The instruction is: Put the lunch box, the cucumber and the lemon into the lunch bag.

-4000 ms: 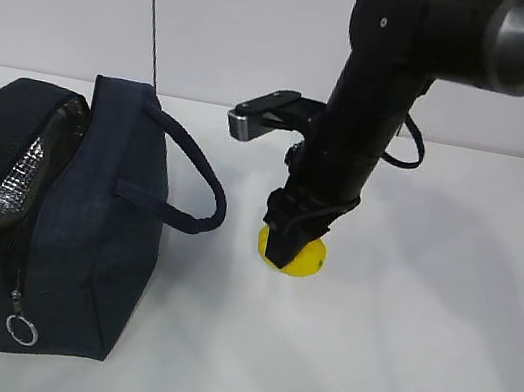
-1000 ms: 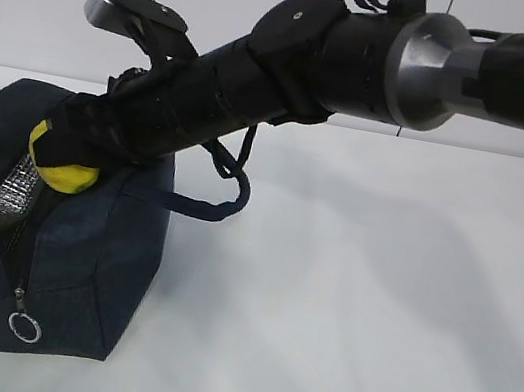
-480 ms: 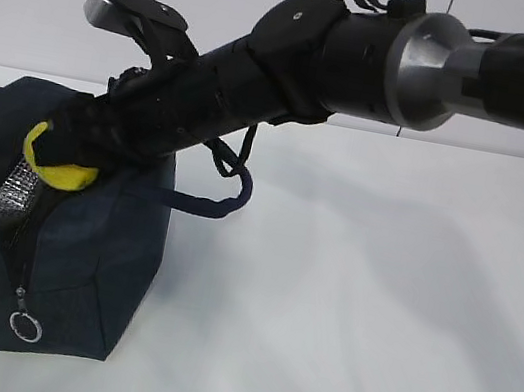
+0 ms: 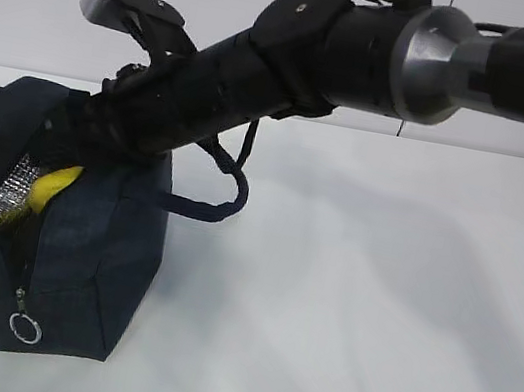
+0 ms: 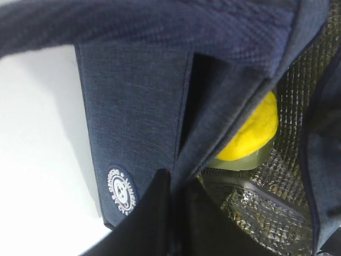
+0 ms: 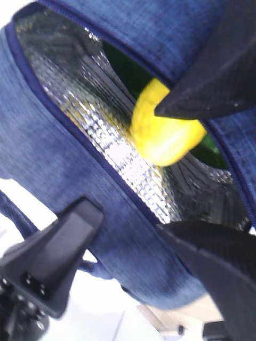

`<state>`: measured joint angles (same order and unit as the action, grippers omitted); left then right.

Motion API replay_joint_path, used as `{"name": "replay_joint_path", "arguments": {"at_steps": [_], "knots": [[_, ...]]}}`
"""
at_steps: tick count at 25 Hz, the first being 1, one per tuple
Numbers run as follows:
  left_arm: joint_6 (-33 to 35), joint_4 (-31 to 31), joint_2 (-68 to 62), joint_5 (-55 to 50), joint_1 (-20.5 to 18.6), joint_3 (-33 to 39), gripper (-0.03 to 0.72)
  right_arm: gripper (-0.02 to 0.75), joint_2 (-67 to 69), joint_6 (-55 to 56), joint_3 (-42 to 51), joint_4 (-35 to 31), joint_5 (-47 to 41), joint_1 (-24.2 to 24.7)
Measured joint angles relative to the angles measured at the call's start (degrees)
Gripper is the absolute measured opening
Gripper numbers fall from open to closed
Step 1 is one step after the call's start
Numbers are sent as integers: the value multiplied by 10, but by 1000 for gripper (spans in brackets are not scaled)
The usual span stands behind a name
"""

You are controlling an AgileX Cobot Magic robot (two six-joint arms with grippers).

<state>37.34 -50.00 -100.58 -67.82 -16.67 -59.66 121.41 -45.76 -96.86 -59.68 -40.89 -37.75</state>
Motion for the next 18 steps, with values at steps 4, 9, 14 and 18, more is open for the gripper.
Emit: {"name": "replay_joint_path", "arguments": {"at_steps": [4,9,14,18], "knots": [[0,0,0,0,0,0,15,442,-29,14,-17,32,-23,5],[-1,-14,0,-1,0,0,16,442,-76,126,-55,170,-68,17],[-1,-47,0,-1,0,0,27,443,-82,270,-73,317,-157,20],[-2,-62,0,-1,10,0,85,443,-78,303,-74,332,-173,20]]}}
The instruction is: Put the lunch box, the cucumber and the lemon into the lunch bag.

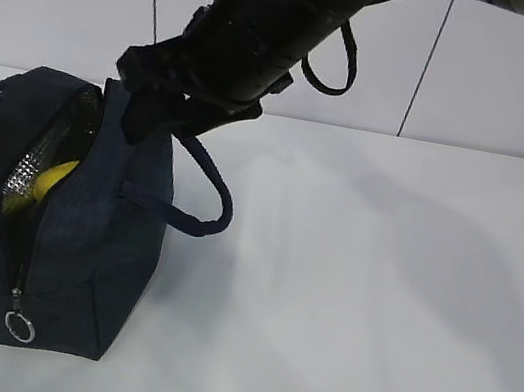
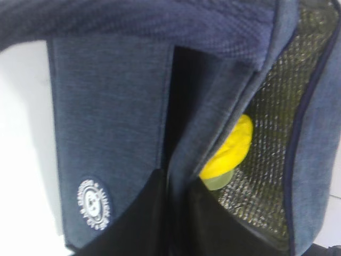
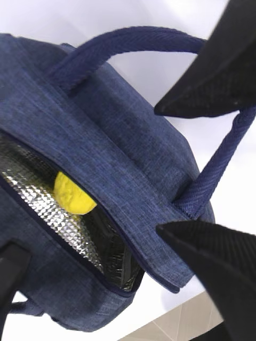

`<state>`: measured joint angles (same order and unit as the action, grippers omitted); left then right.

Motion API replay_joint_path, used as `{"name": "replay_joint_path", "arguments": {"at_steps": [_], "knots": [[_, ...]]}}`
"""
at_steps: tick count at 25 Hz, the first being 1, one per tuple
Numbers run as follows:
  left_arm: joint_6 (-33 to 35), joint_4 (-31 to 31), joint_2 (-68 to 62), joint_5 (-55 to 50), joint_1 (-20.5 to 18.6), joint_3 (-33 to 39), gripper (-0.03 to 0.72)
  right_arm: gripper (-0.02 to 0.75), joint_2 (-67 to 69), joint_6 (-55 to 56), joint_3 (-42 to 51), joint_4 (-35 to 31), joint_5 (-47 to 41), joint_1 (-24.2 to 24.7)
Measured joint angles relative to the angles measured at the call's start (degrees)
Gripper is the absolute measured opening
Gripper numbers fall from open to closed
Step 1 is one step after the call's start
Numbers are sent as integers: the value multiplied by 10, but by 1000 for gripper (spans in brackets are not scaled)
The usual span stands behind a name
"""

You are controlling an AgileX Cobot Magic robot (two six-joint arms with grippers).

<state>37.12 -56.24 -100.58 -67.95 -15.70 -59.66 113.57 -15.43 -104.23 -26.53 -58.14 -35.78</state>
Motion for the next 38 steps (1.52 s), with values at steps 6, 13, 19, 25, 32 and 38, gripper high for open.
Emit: {"name": "replay_joint_path", "arguments": {"at_steps": [6,13,19,25,32,38], "knots": [[0,-12,12,1,27,0,236,443,25,24,-2,-17,2,0],[0,-30,16,1,47,0,244,443,36,36,-2,-47,22,0],[0,-43,16,1,47,0,234,443,51,49,-2,-60,30,0],[0,-43,16,2,47,0,228,442,67,54,-2,-63,36,0],[0,-43,16,2,47,0,24,274,67,55,-2,-67,47,0],[0,-43,16,3,47,0,-3,74,67,56,-2,-58,48,0]]}}
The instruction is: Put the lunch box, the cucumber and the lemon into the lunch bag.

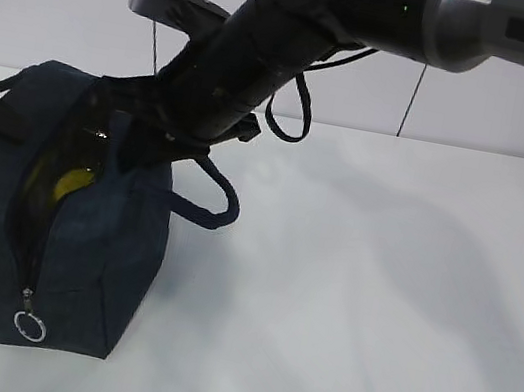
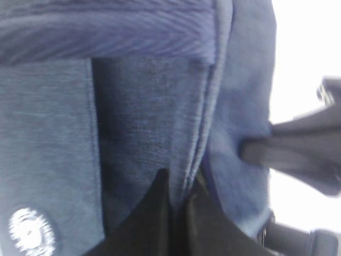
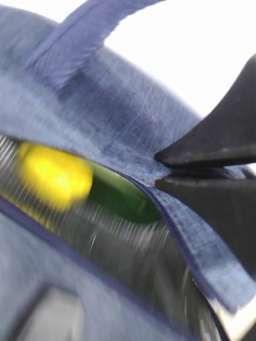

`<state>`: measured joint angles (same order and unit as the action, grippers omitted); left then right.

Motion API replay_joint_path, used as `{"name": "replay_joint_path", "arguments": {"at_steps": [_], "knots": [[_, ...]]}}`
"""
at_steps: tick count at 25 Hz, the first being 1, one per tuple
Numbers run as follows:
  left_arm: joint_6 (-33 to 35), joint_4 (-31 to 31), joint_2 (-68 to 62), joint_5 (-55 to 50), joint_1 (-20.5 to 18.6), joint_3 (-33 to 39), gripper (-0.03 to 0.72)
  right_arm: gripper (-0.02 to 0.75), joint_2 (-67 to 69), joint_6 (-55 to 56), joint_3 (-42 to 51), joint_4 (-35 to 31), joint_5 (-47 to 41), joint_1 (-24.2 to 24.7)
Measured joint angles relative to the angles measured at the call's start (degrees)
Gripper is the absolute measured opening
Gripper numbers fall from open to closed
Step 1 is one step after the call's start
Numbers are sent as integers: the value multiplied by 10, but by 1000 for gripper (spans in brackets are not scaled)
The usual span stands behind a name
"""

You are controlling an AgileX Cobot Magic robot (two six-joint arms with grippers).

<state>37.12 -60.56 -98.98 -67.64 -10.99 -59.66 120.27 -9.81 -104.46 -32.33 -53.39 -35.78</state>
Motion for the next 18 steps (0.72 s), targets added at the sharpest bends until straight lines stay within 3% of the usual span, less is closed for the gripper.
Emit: {"name": "replay_joint_path", "arguments": {"at_steps": [3,12,18], "knots": [[0,0,0,1,12,0,-3,10,0,0,0,22,-3,0],[0,-47,0,1,85,-2,-3,1,-34,61,0,191,-79,0],[-13,-48,0,3,138,-57,-3,0,-75,80,0,238,-141,9]]}}
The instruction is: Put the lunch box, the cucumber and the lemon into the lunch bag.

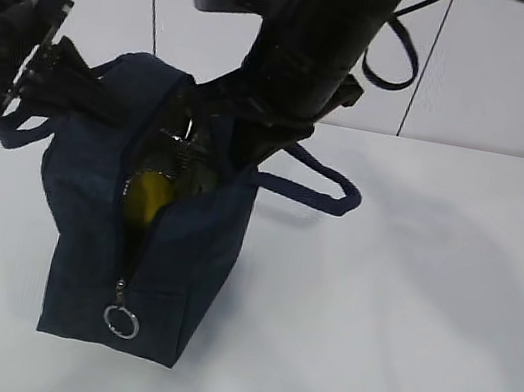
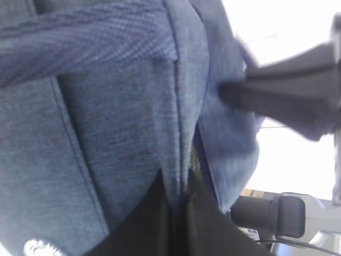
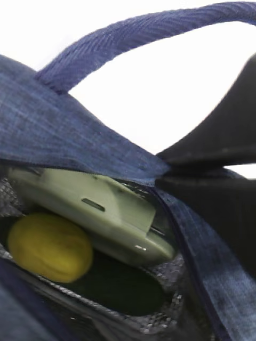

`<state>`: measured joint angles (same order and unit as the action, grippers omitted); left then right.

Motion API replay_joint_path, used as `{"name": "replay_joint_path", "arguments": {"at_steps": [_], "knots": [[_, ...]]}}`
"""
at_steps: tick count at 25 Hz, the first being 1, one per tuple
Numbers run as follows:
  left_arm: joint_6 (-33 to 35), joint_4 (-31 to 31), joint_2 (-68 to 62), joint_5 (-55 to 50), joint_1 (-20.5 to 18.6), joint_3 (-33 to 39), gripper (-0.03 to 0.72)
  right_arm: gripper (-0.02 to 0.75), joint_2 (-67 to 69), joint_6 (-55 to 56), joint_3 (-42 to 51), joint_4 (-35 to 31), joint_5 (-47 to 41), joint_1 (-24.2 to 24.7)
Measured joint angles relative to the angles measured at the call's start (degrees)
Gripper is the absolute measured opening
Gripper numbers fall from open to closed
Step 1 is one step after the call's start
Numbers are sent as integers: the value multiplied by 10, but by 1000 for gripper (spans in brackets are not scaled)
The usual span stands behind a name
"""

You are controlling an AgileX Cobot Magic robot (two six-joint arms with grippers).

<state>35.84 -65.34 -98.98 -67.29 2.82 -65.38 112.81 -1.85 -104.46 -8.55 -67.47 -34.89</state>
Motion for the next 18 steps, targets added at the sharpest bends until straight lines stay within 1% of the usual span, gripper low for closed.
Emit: {"name": "replay_joint_path", "arguments": {"at_steps": [4,7,11,15,16,18], "knots": [[-21,1,0,0,41,-40,-3,0,-27,11,0,32,-30,12],[-31,1,0,0,65,-48,-3,0,-40,18,0,76,-38,14],[-37,1,0,19,95,-48,-3,0,-48,24,0,116,-43,14],[-36,-2,-9,37,125,-48,-3,0,-48,25,0,135,-45,14],[-36,-2,-9,37,125,-48,-3,0,-48,25,0,138,-45,14],[-19,-3,-23,60,137,-48,-3,0,-48,25,0,142,-47,14]]}}
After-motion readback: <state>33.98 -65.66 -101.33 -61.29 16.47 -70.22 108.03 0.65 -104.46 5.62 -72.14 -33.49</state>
